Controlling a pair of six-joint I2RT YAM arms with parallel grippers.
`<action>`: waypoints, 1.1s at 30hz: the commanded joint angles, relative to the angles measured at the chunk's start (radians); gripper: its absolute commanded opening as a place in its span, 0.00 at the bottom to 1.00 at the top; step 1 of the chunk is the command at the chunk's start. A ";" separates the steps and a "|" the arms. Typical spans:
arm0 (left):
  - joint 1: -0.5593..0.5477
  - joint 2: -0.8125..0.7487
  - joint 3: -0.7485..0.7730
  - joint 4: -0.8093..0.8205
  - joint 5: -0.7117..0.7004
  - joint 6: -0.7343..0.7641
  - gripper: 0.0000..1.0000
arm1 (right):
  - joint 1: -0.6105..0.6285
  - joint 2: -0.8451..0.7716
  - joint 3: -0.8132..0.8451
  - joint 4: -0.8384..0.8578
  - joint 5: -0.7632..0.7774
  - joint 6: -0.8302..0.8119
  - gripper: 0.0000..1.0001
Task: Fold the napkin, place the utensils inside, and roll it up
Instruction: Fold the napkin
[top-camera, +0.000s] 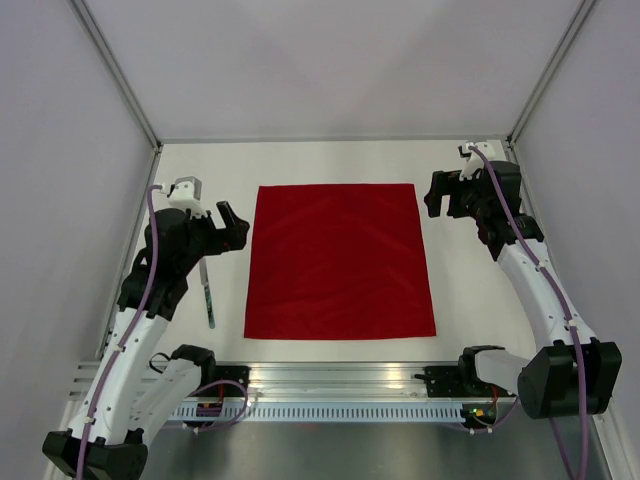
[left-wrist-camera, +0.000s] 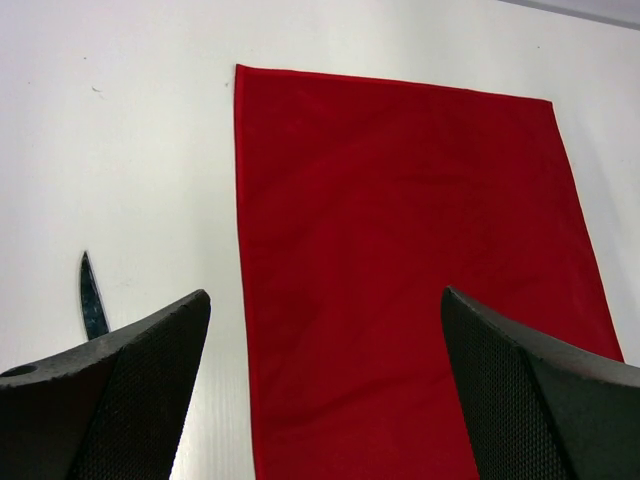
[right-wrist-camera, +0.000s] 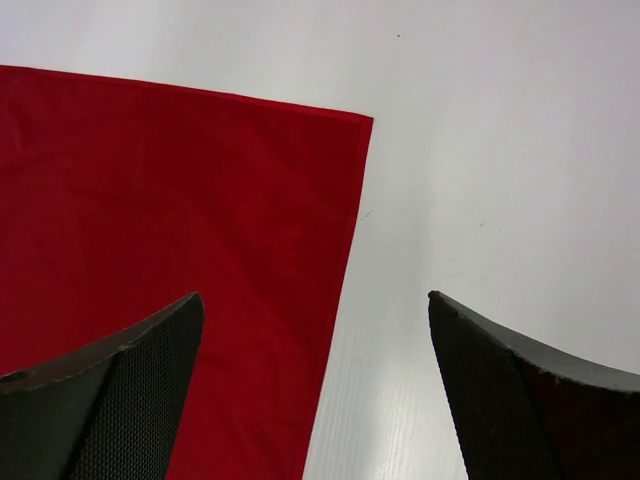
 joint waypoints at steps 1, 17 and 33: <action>0.005 -0.001 -0.002 0.003 0.042 0.044 1.00 | 0.003 -0.016 0.025 -0.013 0.026 -0.013 0.98; -0.661 0.318 0.108 0.126 -0.339 -0.085 0.94 | 0.003 0.004 0.068 -0.051 0.072 -0.035 0.98; -1.108 1.073 0.418 0.414 -0.401 -0.056 0.84 | 0.002 -0.036 0.064 -0.038 0.146 -0.032 0.97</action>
